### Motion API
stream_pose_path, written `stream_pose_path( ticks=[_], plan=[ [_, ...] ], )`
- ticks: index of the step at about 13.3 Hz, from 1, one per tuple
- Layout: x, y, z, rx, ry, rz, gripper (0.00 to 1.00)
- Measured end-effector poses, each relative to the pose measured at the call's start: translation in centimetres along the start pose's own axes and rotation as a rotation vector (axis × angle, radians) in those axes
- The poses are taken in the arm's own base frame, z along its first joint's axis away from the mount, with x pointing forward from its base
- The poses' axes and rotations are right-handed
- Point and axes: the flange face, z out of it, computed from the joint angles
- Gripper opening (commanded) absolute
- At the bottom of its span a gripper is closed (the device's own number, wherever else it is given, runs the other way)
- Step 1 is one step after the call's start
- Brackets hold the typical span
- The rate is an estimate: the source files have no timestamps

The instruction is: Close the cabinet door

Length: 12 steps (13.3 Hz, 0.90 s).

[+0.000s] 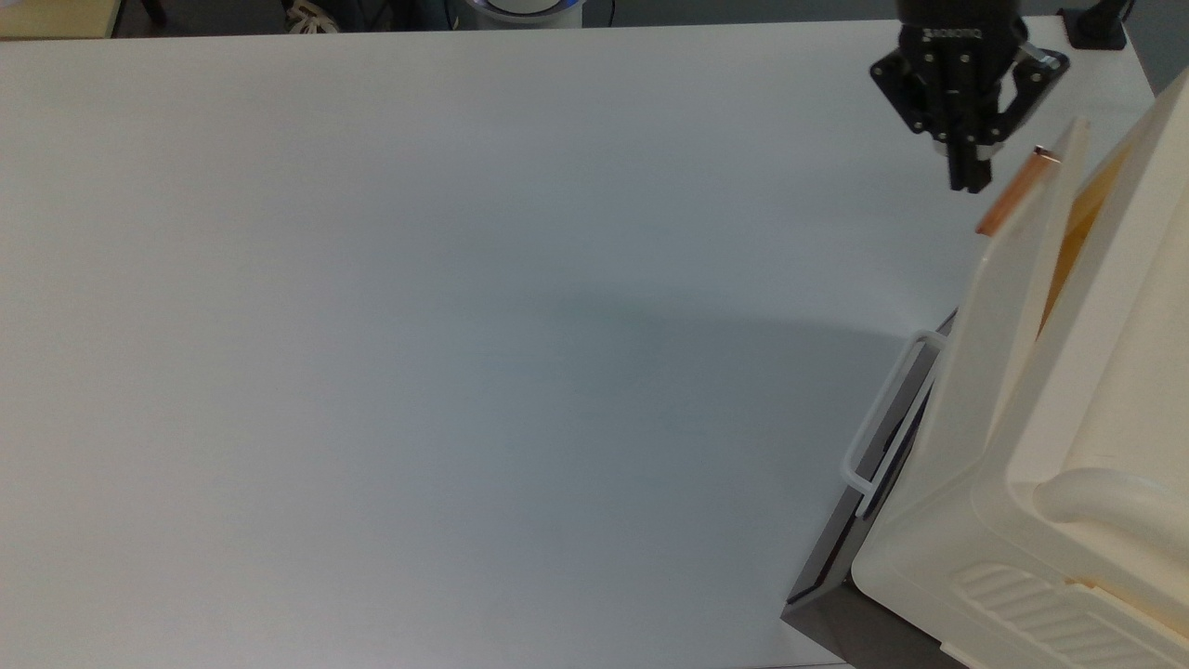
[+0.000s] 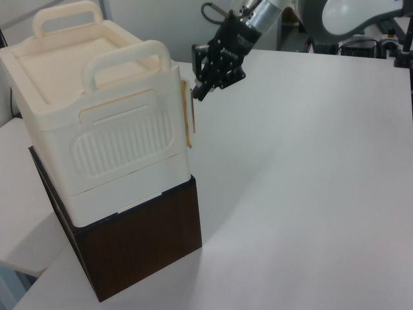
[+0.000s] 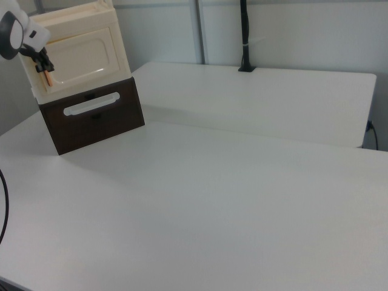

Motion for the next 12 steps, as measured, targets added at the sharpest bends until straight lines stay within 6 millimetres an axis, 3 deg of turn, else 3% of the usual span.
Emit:
stream_pose_path(
  ticks=[3,4,7,12],
  plan=[
    [-3.5,-1.5,1.3,0.051,-0.015,-0.038,0.12],
    [-3.8,-1.7,1.4,0.061,-0.015,-0.040,0.12],
    [-3.9,-1.8,1.7,0.076,-0.010,-0.041,0.13],
    [-3.7,-1.4,2.0,0.065,-0.003,-0.123,0.32]
  ],
)
